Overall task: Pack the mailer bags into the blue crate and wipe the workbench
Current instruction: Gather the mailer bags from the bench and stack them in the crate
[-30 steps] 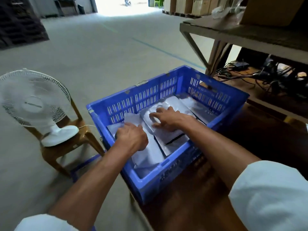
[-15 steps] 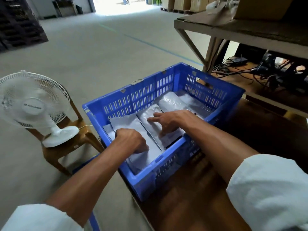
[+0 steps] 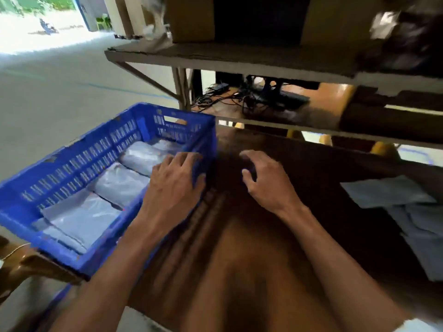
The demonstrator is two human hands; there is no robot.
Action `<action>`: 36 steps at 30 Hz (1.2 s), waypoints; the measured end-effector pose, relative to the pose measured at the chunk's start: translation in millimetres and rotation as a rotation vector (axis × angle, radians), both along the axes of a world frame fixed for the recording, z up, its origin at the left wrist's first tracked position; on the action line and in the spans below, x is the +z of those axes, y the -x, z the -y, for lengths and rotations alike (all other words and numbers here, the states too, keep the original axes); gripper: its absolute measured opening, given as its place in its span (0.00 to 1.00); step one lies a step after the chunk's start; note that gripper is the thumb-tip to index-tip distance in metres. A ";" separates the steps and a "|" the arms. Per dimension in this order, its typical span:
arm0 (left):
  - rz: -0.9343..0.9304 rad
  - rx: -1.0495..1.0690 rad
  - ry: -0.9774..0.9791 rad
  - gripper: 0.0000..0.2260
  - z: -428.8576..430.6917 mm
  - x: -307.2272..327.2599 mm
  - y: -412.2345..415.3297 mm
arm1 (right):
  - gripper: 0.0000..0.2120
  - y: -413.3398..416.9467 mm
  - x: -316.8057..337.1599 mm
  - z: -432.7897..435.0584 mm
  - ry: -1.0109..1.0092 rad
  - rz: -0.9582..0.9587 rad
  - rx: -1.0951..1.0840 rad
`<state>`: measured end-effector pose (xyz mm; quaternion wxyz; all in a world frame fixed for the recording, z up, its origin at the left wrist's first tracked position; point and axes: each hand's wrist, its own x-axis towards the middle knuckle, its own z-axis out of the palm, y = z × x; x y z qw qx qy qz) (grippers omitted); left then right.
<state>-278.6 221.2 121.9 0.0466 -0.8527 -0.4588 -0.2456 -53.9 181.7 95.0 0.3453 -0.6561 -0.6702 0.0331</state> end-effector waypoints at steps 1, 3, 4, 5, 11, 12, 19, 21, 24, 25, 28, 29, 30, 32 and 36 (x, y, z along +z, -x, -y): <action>0.004 -0.075 0.050 0.18 9.5 -8.9 -28.0 | 0.19 -24.9 -12.6 29.9 0.052 -0.003 -0.077; -0.049 -0.204 0.198 0.18 31.5 -33.4 -83.3 | 0.18 -69.8 -39.9 90.7 0.148 -0.016 -0.236; -0.091 -0.262 0.275 0.19 44.4 -46.9 -110.0 | 0.18 -89.7 -52.7 122.0 0.185 -0.028 -0.314; -0.135 -0.325 0.340 0.19 59.1 -60.9 -135.9 | 0.18 -108.4 -65.3 153.8 0.215 -0.044 -0.394; -0.277 -0.832 0.454 0.19 181.8 -116.7 -265.4 | 0.17 -177.7 -103.2 328.3 0.195 -0.160 -0.905; -0.296 -0.891 0.451 0.18 201.6 -123.0 -278.8 | 0.16 -183.1 -104.5 346.7 0.181 -0.172 -0.969; -0.625 -1.137 0.376 0.30 292.1 -152.3 -335.2 | 0.17 -232.3 -104.2 424.6 0.311 -0.151 -1.177; -0.691 -1.137 0.343 0.30 292.4 -158.6 -336.5 | 0.19 -256.0 -106.3 423.2 0.358 -0.160 -1.194; -0.701 -1.071 0.327 0.30 282.3 -162.4 -330.6 | 0.22 -292.8 -111.2 407.0 0.447 -0.177 -1.159; -0.701 -1.044 0.342 0.30 276.9 -163.8 -327.0 | 0.23 -303.5 -114.2 399.4 0.509 -0.170 -1.138; -0.685 -0.964 0.347 0.30 256.9 -164.6 -311.0 | 0.25 -321.7 -126.0 380.0 0.684 -0.068 -1.101; -0.677 -0.937 0.339 0.29 249.2 -164.5 -305.1 | 0.26 -321.8 -128.9 375.3 0.690 -0.041 -1.113; -0.665 -0.911 0.332 0.29 240.8 -164.8 -299.6 | 0.26 -319.5 -131.2 372.1 0.673 -0.033 -1.131; -0.631 -0.859 0.325 0.30 224.8 -164.0 -288.6 | 0.26 -307.5 -132.7 369.9 0.635 -0.021 -1.145; -0.583 -0.771 0.354 0.30 195.3 -166.6 -268.7 | 0.24 -254.2 -135.7 377.6 0.555 -0.031 -1.105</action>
